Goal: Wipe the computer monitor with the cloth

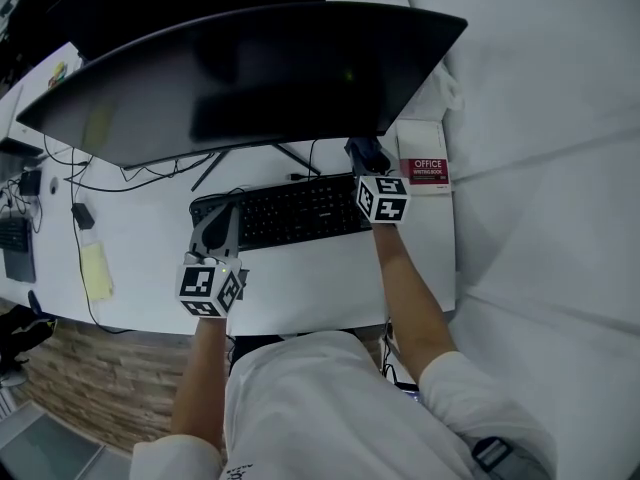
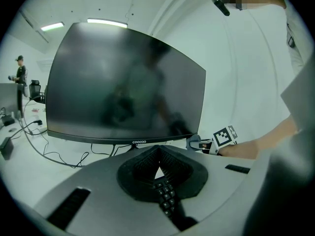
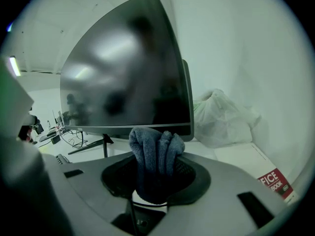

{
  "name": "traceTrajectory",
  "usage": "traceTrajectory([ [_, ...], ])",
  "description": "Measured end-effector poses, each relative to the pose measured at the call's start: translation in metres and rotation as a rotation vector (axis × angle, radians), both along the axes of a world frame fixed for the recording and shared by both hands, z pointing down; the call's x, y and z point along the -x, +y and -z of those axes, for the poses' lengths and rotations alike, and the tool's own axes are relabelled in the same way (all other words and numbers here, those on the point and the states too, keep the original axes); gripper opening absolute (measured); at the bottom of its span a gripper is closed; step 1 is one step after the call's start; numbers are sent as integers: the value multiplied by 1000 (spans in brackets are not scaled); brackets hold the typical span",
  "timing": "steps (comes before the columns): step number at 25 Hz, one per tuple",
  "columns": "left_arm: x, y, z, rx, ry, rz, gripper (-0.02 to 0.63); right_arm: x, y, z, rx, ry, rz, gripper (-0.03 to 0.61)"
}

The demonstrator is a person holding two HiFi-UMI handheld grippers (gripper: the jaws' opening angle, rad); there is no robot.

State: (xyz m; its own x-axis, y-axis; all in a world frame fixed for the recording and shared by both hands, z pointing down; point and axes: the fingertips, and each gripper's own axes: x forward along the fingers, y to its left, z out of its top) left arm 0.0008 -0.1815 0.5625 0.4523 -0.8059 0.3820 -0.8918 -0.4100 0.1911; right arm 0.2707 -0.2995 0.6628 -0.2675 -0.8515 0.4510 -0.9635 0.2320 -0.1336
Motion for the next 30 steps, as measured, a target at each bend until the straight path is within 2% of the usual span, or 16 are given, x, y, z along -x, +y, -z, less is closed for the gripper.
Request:
traceTrajectory([
  [7,29,3,1,-2,5,3,9,38,-2,-1,4,20,35,137],
  [19,95,-1,4,-4,-9,3,9,95,-3,-3,21,21,26,137],
  [30,125,-13,5,-4,5,-10,9,147,-2,-3,35,4,49,137],
])
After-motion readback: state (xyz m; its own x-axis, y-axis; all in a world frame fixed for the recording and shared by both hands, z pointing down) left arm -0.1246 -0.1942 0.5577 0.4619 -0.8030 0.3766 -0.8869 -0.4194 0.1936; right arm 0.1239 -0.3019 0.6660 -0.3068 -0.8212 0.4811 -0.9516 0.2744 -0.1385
